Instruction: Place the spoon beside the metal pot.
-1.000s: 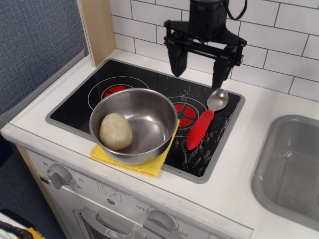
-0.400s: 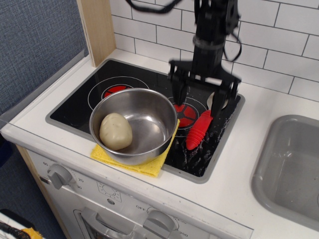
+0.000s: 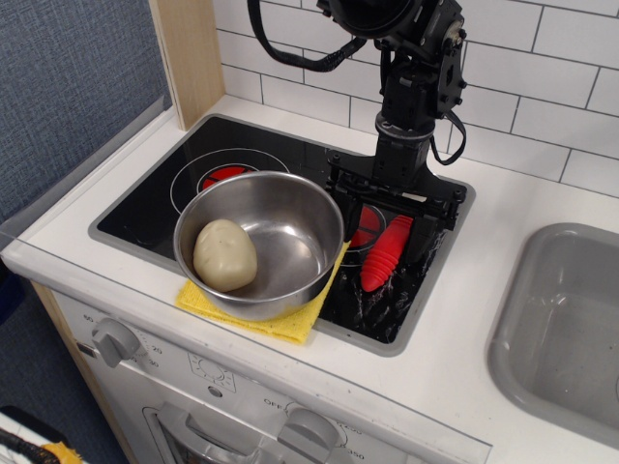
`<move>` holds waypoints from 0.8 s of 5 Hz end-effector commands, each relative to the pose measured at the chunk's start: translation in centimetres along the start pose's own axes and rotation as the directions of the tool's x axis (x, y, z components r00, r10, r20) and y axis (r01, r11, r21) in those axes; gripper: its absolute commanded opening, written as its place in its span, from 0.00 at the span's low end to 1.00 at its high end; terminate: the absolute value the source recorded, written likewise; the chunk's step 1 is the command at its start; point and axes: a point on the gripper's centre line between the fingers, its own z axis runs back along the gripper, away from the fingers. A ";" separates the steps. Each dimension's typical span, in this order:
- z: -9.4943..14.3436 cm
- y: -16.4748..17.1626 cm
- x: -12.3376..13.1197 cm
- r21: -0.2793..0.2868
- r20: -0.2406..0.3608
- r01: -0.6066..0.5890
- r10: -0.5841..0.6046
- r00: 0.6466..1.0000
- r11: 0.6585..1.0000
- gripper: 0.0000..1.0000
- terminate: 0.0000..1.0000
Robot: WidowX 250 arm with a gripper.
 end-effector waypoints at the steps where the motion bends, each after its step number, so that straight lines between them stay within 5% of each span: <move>1: -0.1 -0.5 -0.4 -0.006 -0.001 0.015 -0.015 1.000 1.000 0.00 0.00; 2: 1.6 -1.0 0.6 -0.017 0.034 0.034 -0.034 0.999 0.999 0.00 0.00; 4: 10.3 -1.3 2.8 -0.098 0.198 0.053 -0.032 0.980 0.994 0.00 0.00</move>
